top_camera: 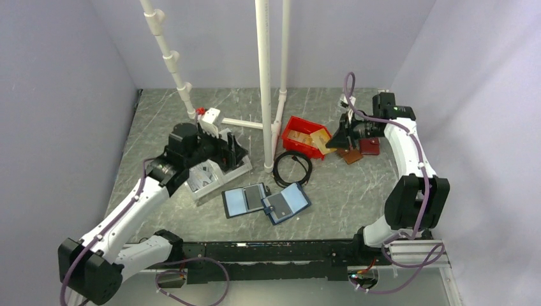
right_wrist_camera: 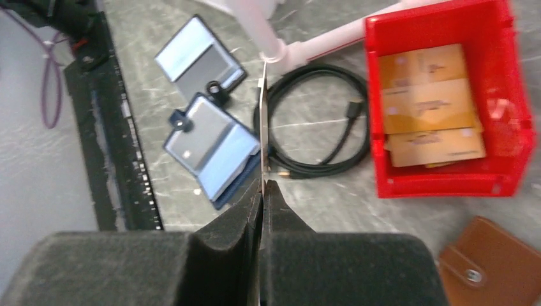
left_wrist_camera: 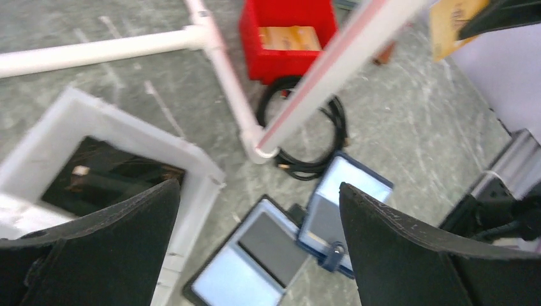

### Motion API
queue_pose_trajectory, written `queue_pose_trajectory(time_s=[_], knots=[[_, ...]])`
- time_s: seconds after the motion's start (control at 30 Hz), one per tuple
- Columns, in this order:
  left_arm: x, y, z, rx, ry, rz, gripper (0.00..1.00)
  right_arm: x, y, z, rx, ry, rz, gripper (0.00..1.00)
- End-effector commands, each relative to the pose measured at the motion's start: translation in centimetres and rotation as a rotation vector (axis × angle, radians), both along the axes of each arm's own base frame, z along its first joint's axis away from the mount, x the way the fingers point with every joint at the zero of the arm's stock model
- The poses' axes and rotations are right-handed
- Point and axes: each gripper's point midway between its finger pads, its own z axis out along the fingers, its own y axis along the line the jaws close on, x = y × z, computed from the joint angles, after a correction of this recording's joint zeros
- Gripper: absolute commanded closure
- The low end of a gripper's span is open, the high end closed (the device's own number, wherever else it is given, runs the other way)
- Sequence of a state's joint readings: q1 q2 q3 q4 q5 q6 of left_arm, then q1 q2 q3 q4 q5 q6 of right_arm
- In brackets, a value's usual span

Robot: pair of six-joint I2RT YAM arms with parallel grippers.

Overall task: Take the credit cards out of the card holder
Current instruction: Place the credit card in the storage box.

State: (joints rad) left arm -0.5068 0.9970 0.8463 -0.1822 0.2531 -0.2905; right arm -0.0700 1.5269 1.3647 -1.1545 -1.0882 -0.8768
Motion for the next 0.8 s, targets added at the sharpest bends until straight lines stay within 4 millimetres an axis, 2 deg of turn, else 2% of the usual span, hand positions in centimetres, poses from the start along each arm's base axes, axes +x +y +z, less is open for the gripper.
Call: queue_pose_trajectory(time_s=[0.0,0.13,0.37,0.5,0.77], knots=[[2.4,2.7,0.6,0.074,-0.010,0.022,0.01,4.0,-1.9,1.2,-0.080,-0.088,-0.093,1.00],[3.5,4.6,-1.4,0.141,0.032,0.087,0.01,6.6,-2.9,2.1,-0.107,-0.121,-0.150,1.00],[2.8,6.1,-1.1,0.180,-0.022,0.124,0.01,10.7,-3.6,3.6,-0.084,-0.138,-0.202,1.00],[2.7,6.4,-1.1,0.196,-0.031,0.134,0.01,12.0,-3.9,2.8,-0.090,-0.113,-0.211,1.00],[2.8,6.2,-1.4,0.194,-0.022,0.121,0.00,12.8,-4.4,0.5,-0.083,-0.090,-0.248,1.00]])
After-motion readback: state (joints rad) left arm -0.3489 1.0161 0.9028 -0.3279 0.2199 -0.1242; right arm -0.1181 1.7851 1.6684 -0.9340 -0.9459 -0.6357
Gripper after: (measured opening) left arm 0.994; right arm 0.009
